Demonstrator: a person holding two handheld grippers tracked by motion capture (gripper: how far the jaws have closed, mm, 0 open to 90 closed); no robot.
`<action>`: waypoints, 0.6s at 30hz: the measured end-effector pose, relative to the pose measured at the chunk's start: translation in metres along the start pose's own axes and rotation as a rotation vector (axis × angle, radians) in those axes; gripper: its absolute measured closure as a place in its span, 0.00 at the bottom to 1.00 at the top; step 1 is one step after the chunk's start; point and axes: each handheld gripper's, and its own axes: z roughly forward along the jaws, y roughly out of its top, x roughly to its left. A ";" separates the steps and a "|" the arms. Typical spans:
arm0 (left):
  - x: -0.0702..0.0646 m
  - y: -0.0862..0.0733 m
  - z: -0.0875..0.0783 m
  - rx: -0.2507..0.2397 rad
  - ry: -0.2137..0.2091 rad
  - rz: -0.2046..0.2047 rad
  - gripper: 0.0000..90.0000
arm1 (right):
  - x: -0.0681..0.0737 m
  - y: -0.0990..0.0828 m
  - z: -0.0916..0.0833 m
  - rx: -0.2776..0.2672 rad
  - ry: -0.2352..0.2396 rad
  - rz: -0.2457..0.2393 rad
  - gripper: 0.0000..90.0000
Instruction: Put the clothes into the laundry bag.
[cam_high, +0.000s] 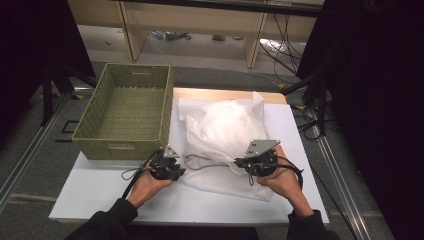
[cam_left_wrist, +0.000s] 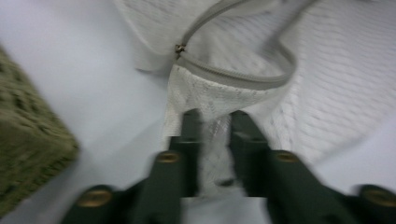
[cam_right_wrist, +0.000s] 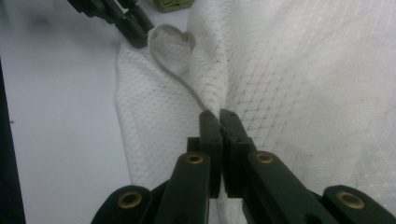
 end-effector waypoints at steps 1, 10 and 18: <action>-0.002 -0.002 -0.004 0.001 -0.005 0.015 0.96 | 0.002 0.000 0.001 0.007 0.005 -0.002 1.00; -0.026 -0.041 -0.032 0.016 -0.009 0.086 0.99 | 0.010 -0.024 0.045 0.181 0.041 -0.015 1.00; -0.029 -0.042 -0.031 0.031 -0.064 0.049 0.69 | 0.010 -0.031 0.059 0.196 0.056 0.004 1.00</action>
